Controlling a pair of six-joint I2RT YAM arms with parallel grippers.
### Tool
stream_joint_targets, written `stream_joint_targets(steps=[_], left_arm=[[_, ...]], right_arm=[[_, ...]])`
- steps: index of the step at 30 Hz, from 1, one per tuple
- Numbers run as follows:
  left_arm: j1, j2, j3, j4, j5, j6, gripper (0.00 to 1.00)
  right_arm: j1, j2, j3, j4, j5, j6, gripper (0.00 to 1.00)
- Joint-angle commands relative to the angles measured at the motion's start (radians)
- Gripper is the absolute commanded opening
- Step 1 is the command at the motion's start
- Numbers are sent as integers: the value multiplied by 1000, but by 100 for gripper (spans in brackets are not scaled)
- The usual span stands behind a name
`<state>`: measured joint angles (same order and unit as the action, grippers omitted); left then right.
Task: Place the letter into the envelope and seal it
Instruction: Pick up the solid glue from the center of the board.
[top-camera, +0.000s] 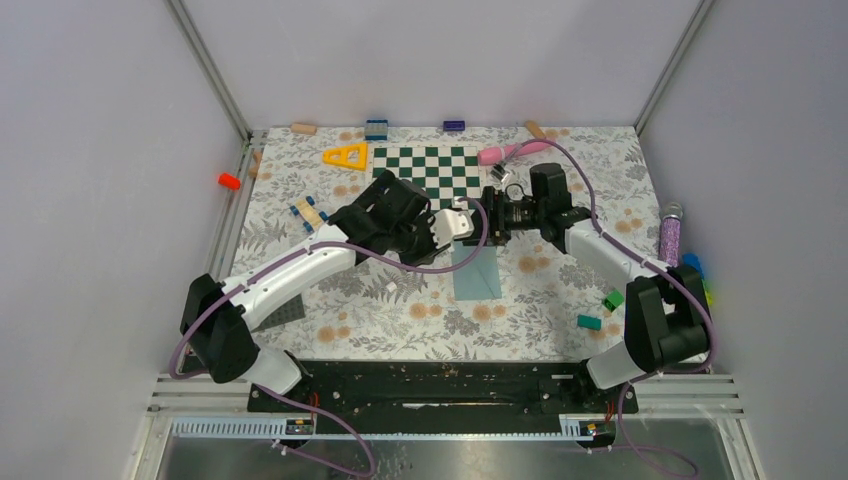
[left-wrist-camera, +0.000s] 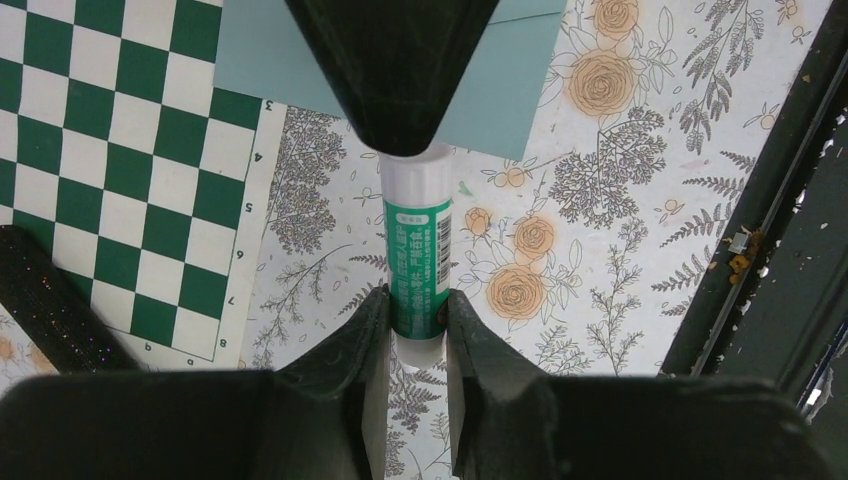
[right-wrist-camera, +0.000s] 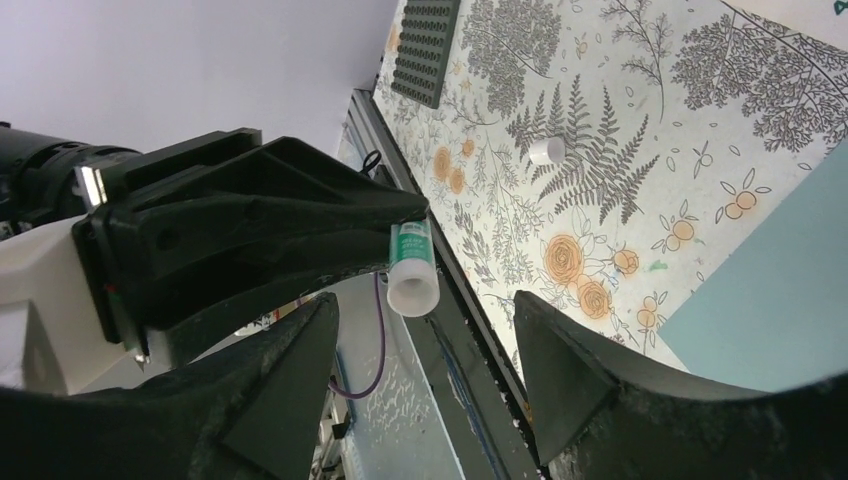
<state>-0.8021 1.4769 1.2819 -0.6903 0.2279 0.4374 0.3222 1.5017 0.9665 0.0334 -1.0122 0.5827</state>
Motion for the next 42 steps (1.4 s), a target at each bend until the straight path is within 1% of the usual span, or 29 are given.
stream_joint_targets(steps=[1, 6, 8, 9, 11, 13, 20, 25, 32, 34, 35, 39, 42], left_arm=[[-13, 1, 0, 28, -19, 8, 0], [-18, 7, 3, 33, -21, 4, 0], [-20, 5, 0, 35, -20, 3, 0], [-20, 6, 0, 35, -20, 3, 0], [-22, 6, -2, 35, -21, 3, 0], [-22, 6, -5, 38, -19, 4, 0], [-41, 8, -16, 37, -24, 15, 0], [-49, 15, -15, 40, -37, 14, 0], [-49, 14, -23, 54, -53, 12, 0], [-49, 16, -23, 55, -54, 12, 0], [-48, 16, -24, 55, -53, 12, 0], [-49, 15, -26, 57, -46, 11, 0], [-49, 13, -28, 60, -36, 8, 0]], right_arm=[[25, -1, 36, -22, 10, -41, 71], [61, 19, 31, -27, 33, -69, 71], [73, 39, 36, -63, 33, -72, 69], [78, 45, 40, -64, 29, -73, 66], [82, 54, 46, -64, 22, -71, 56], [83, 54, 50, -64, 20, -69, 52], [90, 65, 54, -64, 20, -63, 51], [113, 79, 58, -65, 4, -62, 44], [121, 70, 52, -80, 11, -80, 44], [121, 68, 53, -86, 18, -86, 42], [121, 68, 54, -87, 20, -89, 37], [120, 72, 62, -87, 17, -91, 11], [121, 72, 69, -87, 5, -91, 3]])
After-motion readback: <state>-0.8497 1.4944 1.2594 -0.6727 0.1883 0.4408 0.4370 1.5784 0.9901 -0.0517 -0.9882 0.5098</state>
